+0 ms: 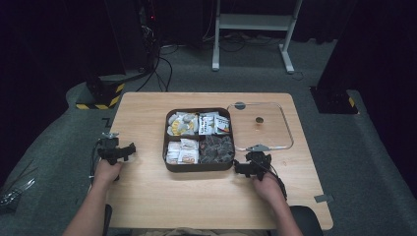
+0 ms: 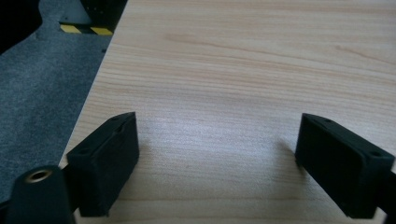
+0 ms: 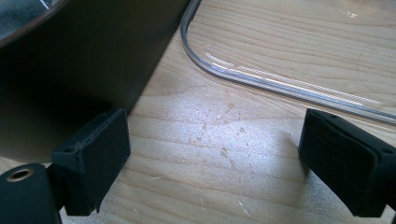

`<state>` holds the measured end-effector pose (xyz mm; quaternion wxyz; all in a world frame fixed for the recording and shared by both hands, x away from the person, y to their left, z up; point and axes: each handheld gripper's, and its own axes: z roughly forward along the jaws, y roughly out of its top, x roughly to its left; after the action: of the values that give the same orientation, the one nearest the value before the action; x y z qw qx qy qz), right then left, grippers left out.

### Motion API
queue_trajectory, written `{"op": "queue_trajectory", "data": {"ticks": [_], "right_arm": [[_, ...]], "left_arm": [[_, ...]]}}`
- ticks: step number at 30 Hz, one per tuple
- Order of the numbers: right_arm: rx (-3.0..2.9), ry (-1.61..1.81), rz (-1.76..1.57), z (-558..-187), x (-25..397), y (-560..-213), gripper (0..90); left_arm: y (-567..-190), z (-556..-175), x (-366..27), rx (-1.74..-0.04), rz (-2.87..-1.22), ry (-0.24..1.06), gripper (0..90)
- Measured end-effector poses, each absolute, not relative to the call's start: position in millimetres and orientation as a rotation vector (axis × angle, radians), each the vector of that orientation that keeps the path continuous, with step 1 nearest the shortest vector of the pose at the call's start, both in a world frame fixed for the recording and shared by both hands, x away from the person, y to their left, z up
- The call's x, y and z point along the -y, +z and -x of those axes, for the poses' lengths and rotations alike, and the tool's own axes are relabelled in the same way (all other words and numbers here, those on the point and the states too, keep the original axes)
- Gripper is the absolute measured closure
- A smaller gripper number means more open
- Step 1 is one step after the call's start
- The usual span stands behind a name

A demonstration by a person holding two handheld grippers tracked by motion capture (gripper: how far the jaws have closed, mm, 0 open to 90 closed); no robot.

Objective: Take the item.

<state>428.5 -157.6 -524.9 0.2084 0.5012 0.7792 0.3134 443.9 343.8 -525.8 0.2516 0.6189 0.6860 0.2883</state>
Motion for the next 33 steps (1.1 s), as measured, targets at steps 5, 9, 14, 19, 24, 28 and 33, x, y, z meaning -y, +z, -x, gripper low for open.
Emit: {"op": "queue_trajectory", "data": {"ticks": [5, 9, 14, 19, 24, 28, 33], "right_arm": [[-2.168, 0.872, -1.395, -429, 158, -525, 8.7], [-2.168, 0.872, -1.395, -429, 158, -525, 8.7], [-2.169, 0.873, -1.394, -429, 158, -525, 8.7], [-2.169, 0.873, -1.391, -429, 158, -525, 8.7], [-2.168, 0.872, -1.396, -429, 158, -525, 8.7], [-2.168, 0.871, -1.396, -430, 158, -525, 8.8], [-2.168, 0.871, -1.396, -430, 158, -525, 8.8]], "left_arm": [[-523, -447, -337, -1.806, -1.755, 0.735, 18.0], [-518, -447, -332, -1.750, -1.751, 0.715, 19.4], [-510, -447, -330, -1.688, -1.770, 0.702, 22.4], [-508, -448, -326, -1.629, -1.805, 0.646, 22.3], [-500, -450, -327, -1.579, -1.782, 0.522, 22.8], [-496, -451, -326, -1.545, -1.828, 0.514, 23.1], [-491, -452, -322, -1.523, -1.829, 0.462, 20.9]]}}
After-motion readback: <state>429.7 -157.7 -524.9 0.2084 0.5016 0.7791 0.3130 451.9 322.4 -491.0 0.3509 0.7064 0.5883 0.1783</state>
